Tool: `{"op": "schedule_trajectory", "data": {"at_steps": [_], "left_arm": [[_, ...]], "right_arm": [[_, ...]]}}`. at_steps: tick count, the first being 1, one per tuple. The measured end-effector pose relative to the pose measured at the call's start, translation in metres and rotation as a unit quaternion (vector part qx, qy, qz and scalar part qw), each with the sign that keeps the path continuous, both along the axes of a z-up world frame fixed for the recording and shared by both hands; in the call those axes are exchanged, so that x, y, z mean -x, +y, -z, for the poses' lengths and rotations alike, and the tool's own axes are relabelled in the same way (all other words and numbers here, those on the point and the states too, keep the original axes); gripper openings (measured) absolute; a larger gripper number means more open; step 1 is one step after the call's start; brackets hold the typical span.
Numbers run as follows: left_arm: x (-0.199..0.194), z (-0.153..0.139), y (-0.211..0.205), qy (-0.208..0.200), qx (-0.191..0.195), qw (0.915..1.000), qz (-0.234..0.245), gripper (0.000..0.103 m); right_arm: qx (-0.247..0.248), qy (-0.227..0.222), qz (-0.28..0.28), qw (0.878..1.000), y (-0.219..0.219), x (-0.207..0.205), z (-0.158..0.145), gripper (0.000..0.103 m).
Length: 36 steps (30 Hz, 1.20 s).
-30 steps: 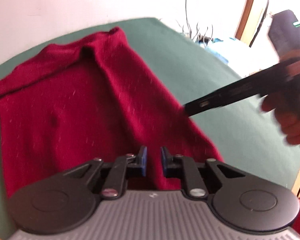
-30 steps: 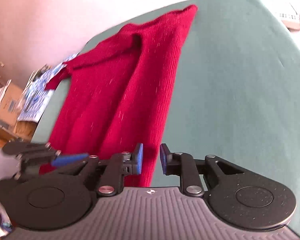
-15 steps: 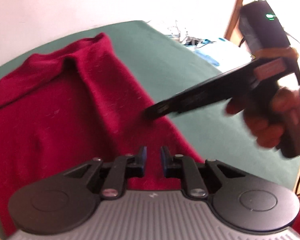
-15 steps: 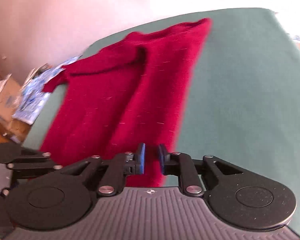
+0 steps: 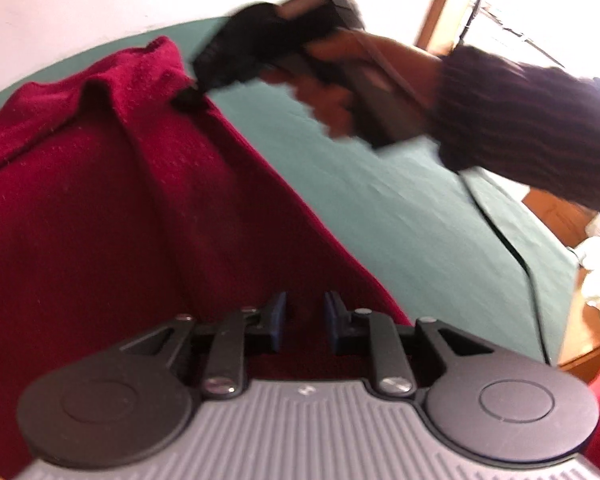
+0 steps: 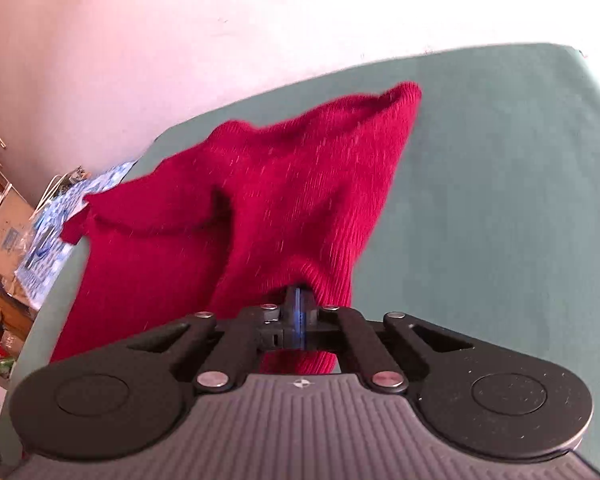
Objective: Fold clothes
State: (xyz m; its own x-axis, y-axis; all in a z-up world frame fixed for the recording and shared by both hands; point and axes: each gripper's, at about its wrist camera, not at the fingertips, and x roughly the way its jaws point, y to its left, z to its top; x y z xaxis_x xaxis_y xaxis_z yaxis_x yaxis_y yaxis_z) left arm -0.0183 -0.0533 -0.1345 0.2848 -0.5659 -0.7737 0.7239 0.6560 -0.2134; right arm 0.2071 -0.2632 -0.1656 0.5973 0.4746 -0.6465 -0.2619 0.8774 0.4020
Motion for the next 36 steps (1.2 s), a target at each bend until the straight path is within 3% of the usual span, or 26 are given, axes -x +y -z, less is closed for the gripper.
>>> {"op": "schedule_trajectory", "data": {"at_steps": [5, 11, 14, 19, 22, 26, 28, 34, 35, 36], "left_arm": [[0.032, 0.007, 0.007, -0.003, -0.008, 0.9995, 0.03, 0.035], [0.03, 0.006, 0.012, 0.006, -0.004, 0.9995, 0.031, 0.034], [0.02, -0.001, 0.011, 0.014, 0.008, 0.9994, 0.029, 0.032], [-0.019, -0.01, 0.014, -0.015, 0.02, 0.9994, 0.025, 0.031], [-0.039, -0.002, 0.01, -0.007, 0.005, 0.9993, 0.037, 0.019], [-0.029, 0.009, 0.004, -0.009, -0.017, 0.9982, 0.058, 0.02], [-0.025, 0.01, 0.006, -0.011, -0.022, 0.9983, 0.053, 0.021], [-0.017, 0.002, 0.001, -0.022, -0.027, 0.9978, 0.056, 0.021], [-0.014, -0.002, 0.003, -0.022, -0.019, 0.9979, 0.057, 0.021], [-0.011, -0.005, 0.005, -0.022, -0.011, 0.998, 0.059, 0.021]], "right_arm": [[0.007, -0.014, 0.033, 0.999, -0.004, -0.036, -0.001, 0.0], [0.028, -0.014, 0.036, 0.999, -0.001, -0.052, -0.003, 0.0], [0.01, -0.016, -0.001, 1.0, -0.003, -0.026, -0.023, 0.005], [0.049, 0.009, -0.082, 0.995, 0.003, 0.049, -0.022, 0.007], [0.068, 0.008, -0.064, 0.996, 0.003, 0.047, -0.009, 0.0], [0.059, -0.001, 0.0, 0.998, -0.007, 0.02, -0.007, 0.0], [0.051, 0.0, 0.001, 0.999, -0.008, 0.011, -0.01, 0.0], [0.11, -0.007, 0.005, 0.994, 0.013, 0.005, -0.015, 0.001], [0.097, -0.013, 0.003, 0.995, 0.013, 0.01, -0.022, 0.007], [0.072, -0.018, -0.01, 0.997, 0.011, 0.018, -0.027, 0.007]]}}
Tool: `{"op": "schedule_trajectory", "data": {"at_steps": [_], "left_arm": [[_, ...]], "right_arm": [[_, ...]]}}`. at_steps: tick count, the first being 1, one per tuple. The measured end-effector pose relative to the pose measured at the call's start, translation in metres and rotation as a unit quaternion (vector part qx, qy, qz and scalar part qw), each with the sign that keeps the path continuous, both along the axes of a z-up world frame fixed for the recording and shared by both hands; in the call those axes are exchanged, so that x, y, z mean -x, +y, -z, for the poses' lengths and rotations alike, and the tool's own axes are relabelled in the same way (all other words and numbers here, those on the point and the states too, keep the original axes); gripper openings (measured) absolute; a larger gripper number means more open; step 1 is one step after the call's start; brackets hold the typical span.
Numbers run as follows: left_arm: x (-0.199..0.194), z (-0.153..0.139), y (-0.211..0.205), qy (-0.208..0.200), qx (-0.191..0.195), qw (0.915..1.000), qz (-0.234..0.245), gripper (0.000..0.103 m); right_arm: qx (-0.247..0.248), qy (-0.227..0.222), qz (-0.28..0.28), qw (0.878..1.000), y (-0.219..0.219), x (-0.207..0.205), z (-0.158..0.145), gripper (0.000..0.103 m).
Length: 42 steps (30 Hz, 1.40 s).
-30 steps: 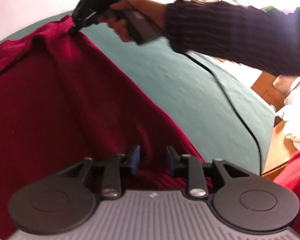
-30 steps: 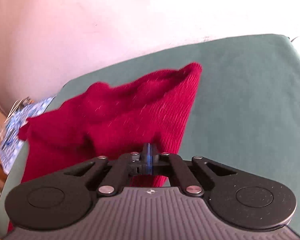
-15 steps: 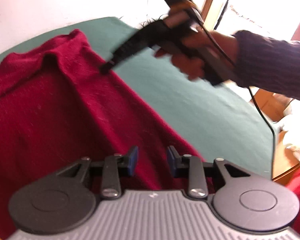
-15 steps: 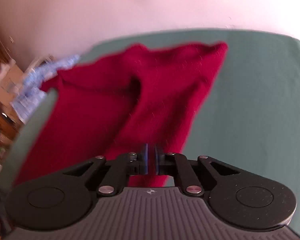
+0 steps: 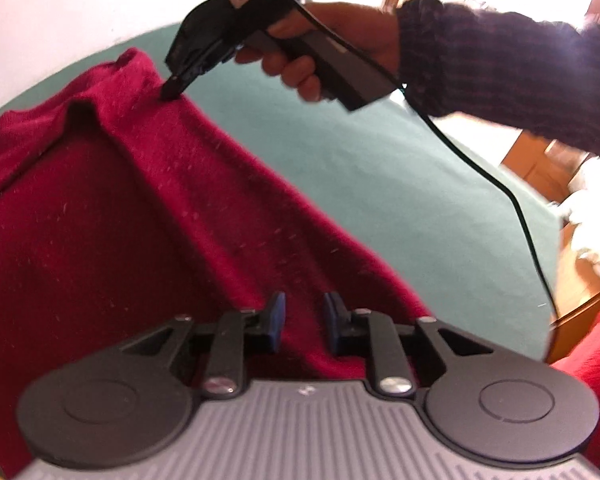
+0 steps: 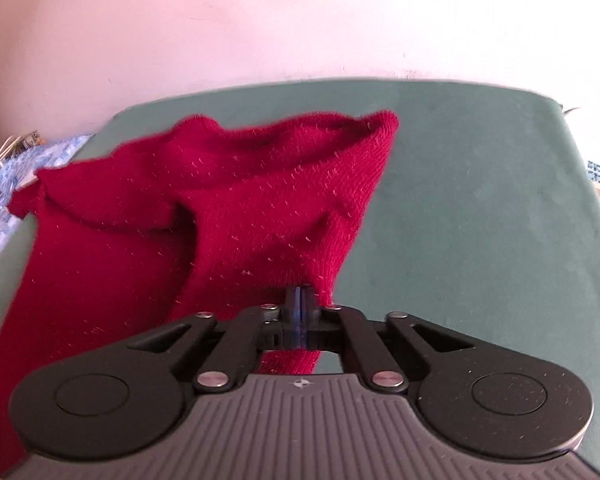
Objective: Fold clothes
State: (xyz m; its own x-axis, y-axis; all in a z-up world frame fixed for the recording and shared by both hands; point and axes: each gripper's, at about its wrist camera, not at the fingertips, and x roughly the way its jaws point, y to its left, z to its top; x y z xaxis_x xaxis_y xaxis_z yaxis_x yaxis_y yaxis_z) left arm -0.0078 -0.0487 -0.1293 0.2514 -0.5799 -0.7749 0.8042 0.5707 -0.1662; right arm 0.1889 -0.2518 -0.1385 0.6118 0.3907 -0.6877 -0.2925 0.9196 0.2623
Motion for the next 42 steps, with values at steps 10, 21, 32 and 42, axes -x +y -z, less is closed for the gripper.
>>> {"op": "schedule_trajectory", "data": {"at_steps": [10, 21, 32, 42], "left_arm": [[0.021, 0.018, 0.003, 0.059, 0.008, 0.9979, 0.026, 0.025], [-0.091, -0.064, 0.113, -0.063, 0.034, 0.9859, -0.151, 0.042], [-0.27, -0.066, 0.251, -0.046, 0.018, 0.8952, -0.443, 0.062], [-0.329, -0.027, 0.284, -0.026, -0.053, 0.8566, -0.513, 0.085]], "right_arm": [[-0.018, 0.044, -0.033, 0.998, -0.003, 0.055, 0.002, 0.008], [0.082, 0.003, -0.06, 0.995, 0.025, 0.005, -0.09, 0.017], [0.061, 0.027, 0.089, 0.994, 0.048, -0.067, -0.062, 0.017], [0.042, 0.08, 0.111, 0.99, 0.047, -0.055, -0.017, 0.028]]}}
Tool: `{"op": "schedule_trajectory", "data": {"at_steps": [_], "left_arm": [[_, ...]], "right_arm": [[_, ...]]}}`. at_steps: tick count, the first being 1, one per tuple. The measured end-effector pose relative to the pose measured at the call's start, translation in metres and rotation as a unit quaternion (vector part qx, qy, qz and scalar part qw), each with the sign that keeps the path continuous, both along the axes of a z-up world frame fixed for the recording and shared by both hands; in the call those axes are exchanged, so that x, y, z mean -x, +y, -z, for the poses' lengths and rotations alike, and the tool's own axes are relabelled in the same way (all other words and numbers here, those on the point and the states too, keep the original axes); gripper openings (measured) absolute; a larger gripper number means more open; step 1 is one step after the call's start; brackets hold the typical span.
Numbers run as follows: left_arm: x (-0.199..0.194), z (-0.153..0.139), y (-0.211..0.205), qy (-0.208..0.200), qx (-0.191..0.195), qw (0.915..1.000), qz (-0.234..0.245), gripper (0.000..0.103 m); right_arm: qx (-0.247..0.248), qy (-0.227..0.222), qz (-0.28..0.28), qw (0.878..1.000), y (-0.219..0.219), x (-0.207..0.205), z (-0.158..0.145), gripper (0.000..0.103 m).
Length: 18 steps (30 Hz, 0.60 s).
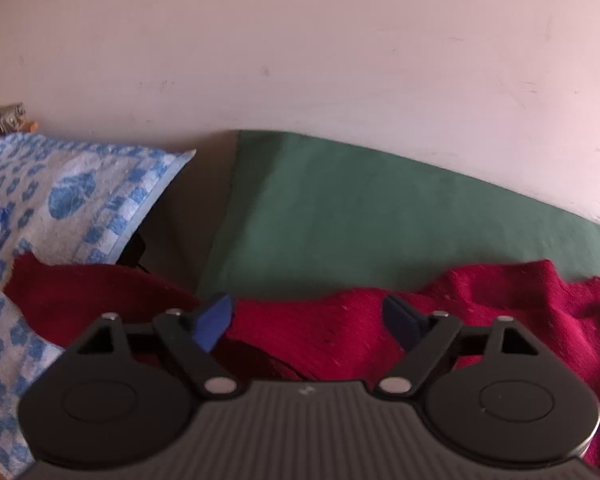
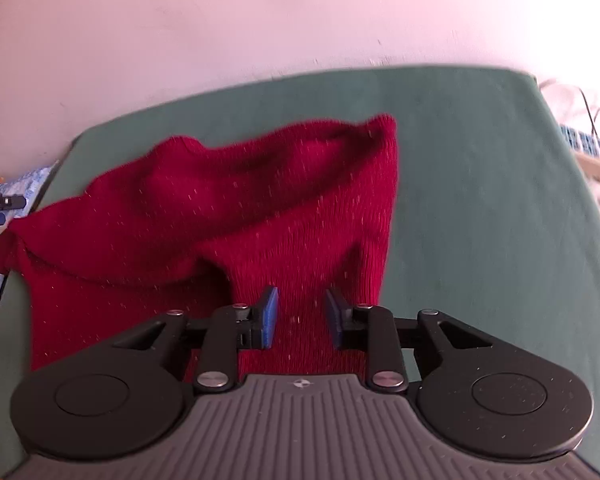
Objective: Fold clothes
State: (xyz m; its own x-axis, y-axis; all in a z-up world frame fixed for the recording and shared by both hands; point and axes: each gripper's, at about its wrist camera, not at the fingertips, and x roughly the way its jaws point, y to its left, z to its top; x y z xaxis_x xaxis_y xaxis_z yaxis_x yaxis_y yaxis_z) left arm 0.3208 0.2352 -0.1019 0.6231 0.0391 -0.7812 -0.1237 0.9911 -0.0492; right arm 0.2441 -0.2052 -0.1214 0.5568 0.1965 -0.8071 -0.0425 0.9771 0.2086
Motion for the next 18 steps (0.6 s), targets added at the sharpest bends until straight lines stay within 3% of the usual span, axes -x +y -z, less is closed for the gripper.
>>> {"op": "schedule_trajectory", "data": {"at_steps": [5, 9, 18], "left_arm": [[-0.006, 0.018, 0.001, 0.003, -0.034, 0.9994, 0.008, 0.088], [-0.008, 0.029, -0.009, -0.001, -0.07, 0.9975, 0.012, 0.091], [-0.005, 0.04, -0.024, -0.003, -0.095, 0.9951, 0.027, 0.094]], "right_arm": [[0.013, 0.0, -0.006, 1.0, 0.007, 0.006, 0.013, 0.029], [0.025, -0.015, -0.009, 1.0, 0.014, 0.013, 0.019, 0.037], [0.073, -0.045, -0.014, 0.996, 0.031, 0.02, 0.024, 0.049]]}}
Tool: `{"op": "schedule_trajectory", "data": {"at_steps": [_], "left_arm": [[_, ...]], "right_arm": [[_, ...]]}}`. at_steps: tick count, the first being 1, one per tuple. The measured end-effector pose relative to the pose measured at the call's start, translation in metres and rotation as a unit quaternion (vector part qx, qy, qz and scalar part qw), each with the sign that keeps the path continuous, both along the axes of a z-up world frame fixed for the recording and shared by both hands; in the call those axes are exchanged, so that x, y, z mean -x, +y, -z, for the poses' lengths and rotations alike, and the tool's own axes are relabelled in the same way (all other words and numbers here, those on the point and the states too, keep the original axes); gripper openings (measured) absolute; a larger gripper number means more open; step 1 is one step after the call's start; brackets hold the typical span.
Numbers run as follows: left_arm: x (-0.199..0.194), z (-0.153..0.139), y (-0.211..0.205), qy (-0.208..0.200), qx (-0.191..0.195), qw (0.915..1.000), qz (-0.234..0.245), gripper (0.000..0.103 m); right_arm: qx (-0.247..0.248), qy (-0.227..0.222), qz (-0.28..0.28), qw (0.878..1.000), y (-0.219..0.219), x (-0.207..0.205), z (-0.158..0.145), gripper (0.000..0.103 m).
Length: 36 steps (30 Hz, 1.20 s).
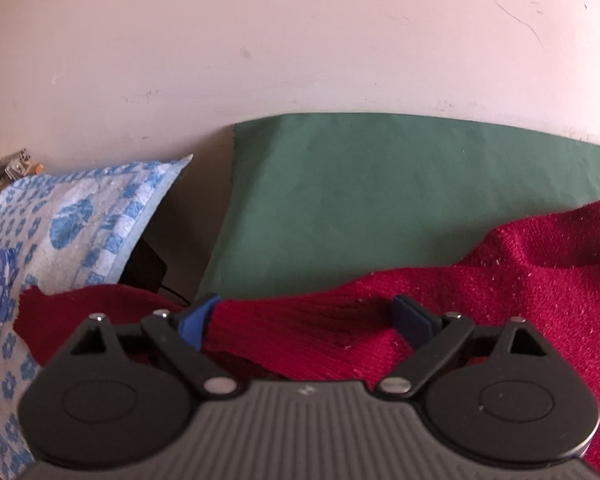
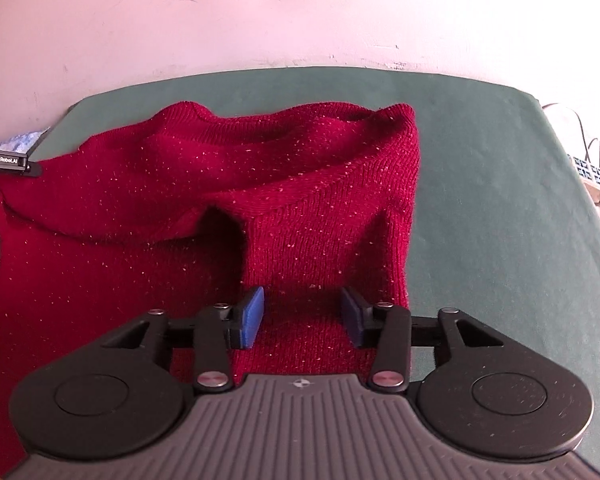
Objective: Fold clothes
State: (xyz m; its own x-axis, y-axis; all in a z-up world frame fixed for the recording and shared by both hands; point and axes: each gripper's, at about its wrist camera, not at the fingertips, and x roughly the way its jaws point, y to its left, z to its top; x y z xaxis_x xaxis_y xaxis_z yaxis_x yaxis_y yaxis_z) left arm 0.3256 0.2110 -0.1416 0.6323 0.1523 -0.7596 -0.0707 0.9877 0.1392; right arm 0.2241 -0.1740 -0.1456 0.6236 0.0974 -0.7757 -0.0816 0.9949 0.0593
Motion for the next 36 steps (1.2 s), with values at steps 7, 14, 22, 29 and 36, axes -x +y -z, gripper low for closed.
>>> {"op": "schedule_trajectory", "data": {"at_steps": [7, 14, 22, 29, 36], "left_arm": [[0.003, 0.0, 0.0, -0.005, -0.002, 1.0, 0.002, 0.092], [0.005, -0.004, -0.001, -0.014, -0.023, 0.9996, 0.0, 0.071], [0.005, -0.015, 0.01, -0.027, -0.032, 0.999, -0.013, 0.011], [0.008, -0.028, 0.028, -0.046, 0.0, 0.9986, -0.025, 0.005], [0.01, -0.028, 0.045, -0.029, 0.025, 0.9992, -0.009, 0.049]], "right_arm": [[0.011, -0.013, 0.008, 1.0, 0.007, 0.002, 0.003, 0.055], [0.013, -0.014, 0.011, 1.0, 0.009, 0.001, 0.003, 0.057], [0.013, -0.018, 0.01, 1.0, 0.01, 0.003, 0.004, 0.058], [0.015, -0.023, 0.005, 1.0, 0.012, 0.005, 0.005, 0.062], [0.028, -0.033, -0.006, 0.999, 0.019, 0.008, 0.008, 0.068]]}}
